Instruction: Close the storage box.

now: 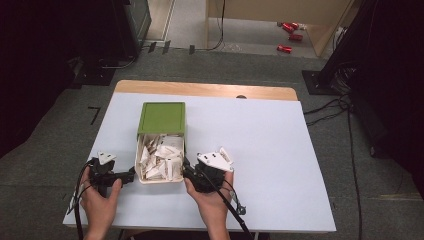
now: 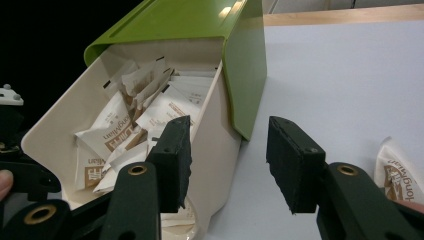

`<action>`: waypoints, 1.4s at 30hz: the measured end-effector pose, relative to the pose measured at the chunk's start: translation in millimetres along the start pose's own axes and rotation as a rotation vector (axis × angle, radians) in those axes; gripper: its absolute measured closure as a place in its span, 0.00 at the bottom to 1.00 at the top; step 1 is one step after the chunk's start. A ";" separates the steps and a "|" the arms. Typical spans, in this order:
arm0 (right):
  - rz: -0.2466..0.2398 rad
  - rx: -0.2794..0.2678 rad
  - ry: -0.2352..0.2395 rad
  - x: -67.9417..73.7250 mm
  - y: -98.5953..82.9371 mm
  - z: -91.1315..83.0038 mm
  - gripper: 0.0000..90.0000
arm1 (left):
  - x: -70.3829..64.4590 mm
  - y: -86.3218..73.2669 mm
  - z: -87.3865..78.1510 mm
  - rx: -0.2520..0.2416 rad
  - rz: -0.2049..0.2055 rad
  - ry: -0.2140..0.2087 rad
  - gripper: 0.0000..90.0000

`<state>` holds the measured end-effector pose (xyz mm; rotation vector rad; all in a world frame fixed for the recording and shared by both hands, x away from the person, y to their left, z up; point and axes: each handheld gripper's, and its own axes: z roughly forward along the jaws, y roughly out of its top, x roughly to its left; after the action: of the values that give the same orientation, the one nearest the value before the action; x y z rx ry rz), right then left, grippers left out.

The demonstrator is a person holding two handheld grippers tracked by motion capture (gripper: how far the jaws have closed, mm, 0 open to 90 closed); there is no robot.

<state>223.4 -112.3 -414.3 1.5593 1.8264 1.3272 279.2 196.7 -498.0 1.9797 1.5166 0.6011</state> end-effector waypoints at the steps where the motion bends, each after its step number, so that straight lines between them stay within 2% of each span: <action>1: 0.005 0.001 0.002 0.7 0.3 -0.6 0.60 | 0.0 0.0 0.0 0.000 0.000 0.000 0.00; 8: -0.016 0.008 0.020 7.9 -2.1 0.2 0.61 | 0.0 0.0 0.0 0.000 0.000 0.000 0.00; 17: -0.041 0.048 0.014 17.8 -18.3 11.6 0.65 | 0.0 0.0 0.0 0.000 0.000 0.000 0.00; 31: -0.015 0.078 -0.046 17.1 -41.6 20.8 0.77 | 0.0 0.0 0.0 0.001 0.000 0.000 0.00; 39: 0.014 0.072 -0.037 18.0 -45.6 21.8 0.86 | 0.0 0.0 0.0 0.000 0.000 0.000 0.00; 42: 0.022 0.073 -0.030 18.8 -46.9 22.6 0.92 | 0.0 0.0 0.0 0.000 0.000 0.000 0.00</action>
<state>210.2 -82.7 -459.2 1.6321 1.8636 1.2537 279.2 196.8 -497.9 1.9801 1.5168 0.6008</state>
